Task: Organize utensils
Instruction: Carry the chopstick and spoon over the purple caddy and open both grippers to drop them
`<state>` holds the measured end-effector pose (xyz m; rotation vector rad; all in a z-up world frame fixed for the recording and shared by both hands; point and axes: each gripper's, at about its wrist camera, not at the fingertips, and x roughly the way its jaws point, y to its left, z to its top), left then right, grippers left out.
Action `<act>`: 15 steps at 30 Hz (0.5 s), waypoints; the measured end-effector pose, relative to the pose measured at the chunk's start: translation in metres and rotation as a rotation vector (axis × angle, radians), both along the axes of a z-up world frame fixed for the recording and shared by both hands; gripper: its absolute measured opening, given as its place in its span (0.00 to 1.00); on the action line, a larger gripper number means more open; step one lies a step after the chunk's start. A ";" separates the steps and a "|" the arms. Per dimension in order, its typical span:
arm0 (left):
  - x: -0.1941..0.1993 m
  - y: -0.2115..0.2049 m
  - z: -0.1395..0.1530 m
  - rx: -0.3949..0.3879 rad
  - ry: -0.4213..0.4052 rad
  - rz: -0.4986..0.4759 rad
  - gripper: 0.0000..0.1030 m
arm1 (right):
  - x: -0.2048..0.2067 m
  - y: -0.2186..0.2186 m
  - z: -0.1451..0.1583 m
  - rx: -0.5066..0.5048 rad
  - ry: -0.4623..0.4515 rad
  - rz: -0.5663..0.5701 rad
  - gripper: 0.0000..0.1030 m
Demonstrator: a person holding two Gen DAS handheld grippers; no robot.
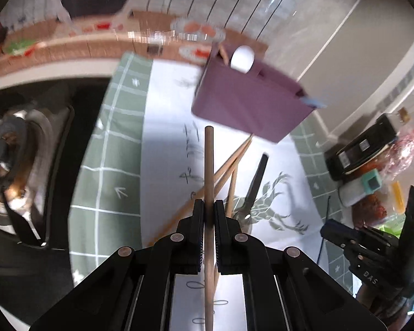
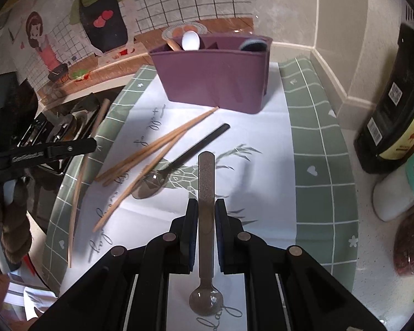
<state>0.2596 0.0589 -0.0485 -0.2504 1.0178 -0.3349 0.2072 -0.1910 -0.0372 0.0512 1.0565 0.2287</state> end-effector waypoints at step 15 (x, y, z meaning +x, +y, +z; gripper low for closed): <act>-0.017 -0.011 0.113 -0.059 -0.387 0.018 0.07 | -0.004 0.022 0.101 -0.055 -0.274 0.022 0.10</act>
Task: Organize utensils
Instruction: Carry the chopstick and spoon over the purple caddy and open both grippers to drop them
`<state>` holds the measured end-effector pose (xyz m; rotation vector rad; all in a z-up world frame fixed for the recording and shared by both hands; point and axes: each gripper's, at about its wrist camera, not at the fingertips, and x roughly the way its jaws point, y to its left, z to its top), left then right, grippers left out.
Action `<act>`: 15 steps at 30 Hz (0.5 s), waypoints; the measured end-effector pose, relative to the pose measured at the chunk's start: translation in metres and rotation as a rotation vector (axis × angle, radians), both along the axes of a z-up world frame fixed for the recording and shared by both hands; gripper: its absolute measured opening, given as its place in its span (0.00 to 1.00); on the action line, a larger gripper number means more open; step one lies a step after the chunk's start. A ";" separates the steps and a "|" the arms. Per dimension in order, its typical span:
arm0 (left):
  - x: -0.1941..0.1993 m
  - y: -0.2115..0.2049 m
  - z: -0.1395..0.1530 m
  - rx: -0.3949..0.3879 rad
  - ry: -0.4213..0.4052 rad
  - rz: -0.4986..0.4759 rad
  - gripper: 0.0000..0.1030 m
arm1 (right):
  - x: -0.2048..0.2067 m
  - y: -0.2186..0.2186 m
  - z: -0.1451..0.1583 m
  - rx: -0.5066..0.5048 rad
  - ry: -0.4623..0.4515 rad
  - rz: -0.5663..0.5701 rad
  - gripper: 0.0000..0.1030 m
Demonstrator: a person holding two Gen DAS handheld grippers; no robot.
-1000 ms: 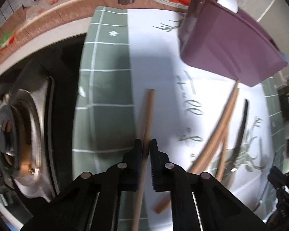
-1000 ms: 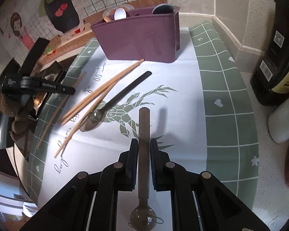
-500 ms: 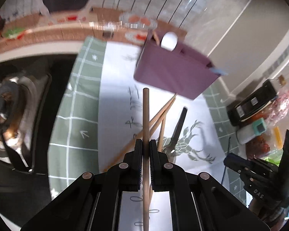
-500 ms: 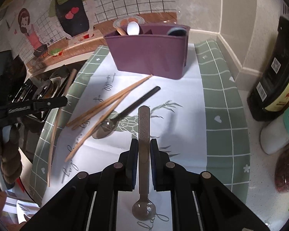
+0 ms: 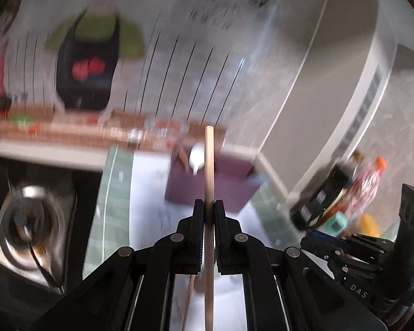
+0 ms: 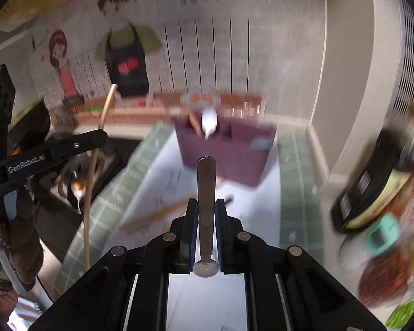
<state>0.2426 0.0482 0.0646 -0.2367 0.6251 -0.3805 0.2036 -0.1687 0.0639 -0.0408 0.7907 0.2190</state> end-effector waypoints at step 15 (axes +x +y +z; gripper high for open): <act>0.020 -0.040 0.165 0.081 -0.507 0.073 0.07 | 0.031 0.007 0.180 -0.092 -0.401 -0.005 0.11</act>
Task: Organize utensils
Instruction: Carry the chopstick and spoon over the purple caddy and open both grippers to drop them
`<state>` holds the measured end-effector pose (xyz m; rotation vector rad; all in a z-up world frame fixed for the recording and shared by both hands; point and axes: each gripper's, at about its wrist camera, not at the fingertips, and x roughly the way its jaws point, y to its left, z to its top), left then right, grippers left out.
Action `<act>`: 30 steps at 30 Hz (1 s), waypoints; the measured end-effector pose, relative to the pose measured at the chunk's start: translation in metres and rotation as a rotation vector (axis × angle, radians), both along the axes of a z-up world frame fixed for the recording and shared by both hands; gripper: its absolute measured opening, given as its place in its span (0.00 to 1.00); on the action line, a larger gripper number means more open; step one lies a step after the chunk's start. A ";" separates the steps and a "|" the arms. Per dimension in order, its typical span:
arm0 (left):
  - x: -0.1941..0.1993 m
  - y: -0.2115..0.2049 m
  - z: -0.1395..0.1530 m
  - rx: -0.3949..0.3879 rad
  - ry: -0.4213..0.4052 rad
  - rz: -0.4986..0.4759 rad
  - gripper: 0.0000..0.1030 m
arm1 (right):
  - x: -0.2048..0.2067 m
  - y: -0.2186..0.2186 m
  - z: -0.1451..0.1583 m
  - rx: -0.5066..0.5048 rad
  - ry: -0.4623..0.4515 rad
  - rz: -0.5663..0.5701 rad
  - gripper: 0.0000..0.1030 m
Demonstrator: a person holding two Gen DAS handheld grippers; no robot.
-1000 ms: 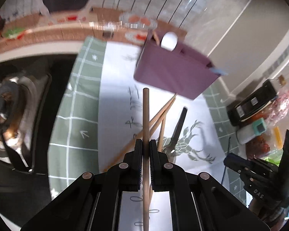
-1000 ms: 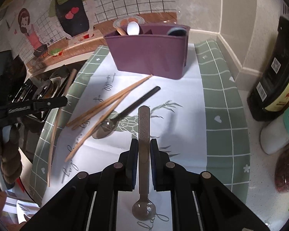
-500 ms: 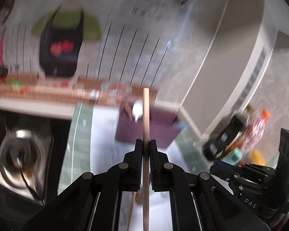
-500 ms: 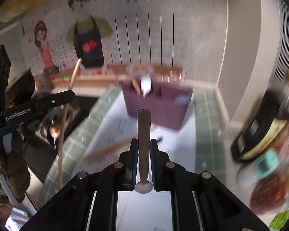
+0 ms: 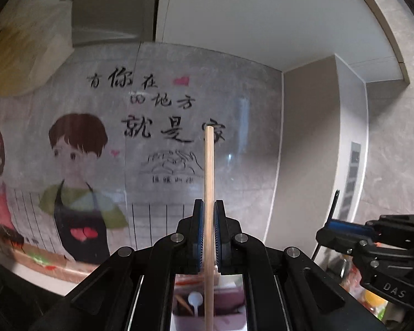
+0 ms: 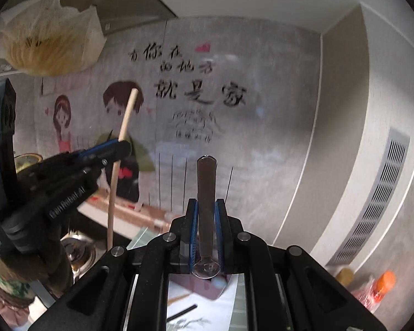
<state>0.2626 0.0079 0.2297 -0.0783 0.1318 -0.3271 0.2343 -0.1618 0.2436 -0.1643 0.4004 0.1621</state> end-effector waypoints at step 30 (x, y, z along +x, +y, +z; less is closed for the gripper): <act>0.167 -0.022 -0.114 -0.081 0.215 -0.061 0.07 | 0.154 -0.040 -0.116 0.105 0.264 -0.027 0.11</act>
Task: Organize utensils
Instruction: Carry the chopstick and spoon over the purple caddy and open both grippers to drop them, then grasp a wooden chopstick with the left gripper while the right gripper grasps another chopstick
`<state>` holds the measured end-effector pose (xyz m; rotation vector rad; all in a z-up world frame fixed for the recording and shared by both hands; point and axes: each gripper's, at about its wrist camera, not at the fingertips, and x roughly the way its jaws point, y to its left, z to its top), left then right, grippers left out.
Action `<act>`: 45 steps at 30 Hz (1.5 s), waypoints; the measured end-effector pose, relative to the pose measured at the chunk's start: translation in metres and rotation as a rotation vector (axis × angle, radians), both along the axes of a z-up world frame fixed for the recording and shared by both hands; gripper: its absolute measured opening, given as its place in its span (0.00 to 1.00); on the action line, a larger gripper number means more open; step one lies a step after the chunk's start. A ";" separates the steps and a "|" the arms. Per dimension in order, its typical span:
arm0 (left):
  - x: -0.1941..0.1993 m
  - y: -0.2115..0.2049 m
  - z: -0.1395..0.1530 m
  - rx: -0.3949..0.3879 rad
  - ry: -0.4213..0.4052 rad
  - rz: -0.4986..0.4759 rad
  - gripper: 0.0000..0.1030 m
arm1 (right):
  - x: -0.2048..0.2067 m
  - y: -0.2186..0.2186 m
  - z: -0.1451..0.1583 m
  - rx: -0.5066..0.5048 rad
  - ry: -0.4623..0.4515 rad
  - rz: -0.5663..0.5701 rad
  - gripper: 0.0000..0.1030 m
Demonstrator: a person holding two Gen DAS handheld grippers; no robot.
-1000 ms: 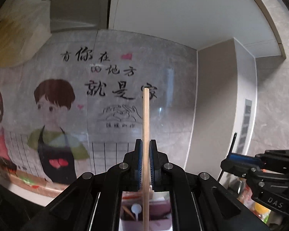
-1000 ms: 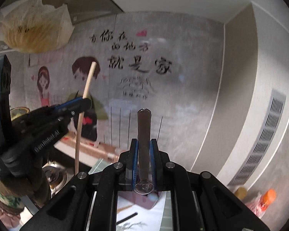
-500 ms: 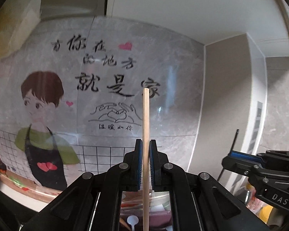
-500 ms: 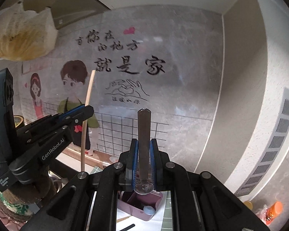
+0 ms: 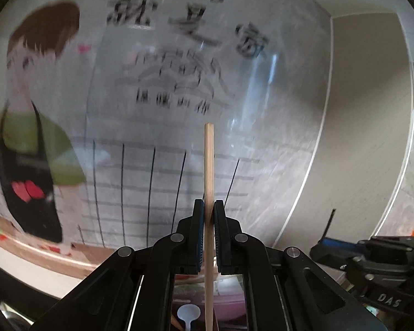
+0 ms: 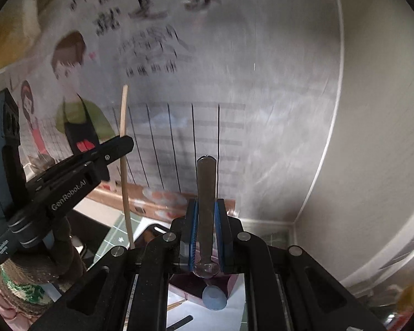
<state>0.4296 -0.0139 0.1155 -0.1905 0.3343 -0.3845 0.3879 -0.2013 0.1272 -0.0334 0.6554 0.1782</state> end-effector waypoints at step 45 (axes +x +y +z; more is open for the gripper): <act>-0.123 0.052 -0.117 0.259 0.481 0.104 0.70 | -0.094 0.036 -0.122 -0.079 0.265 0.113 0.69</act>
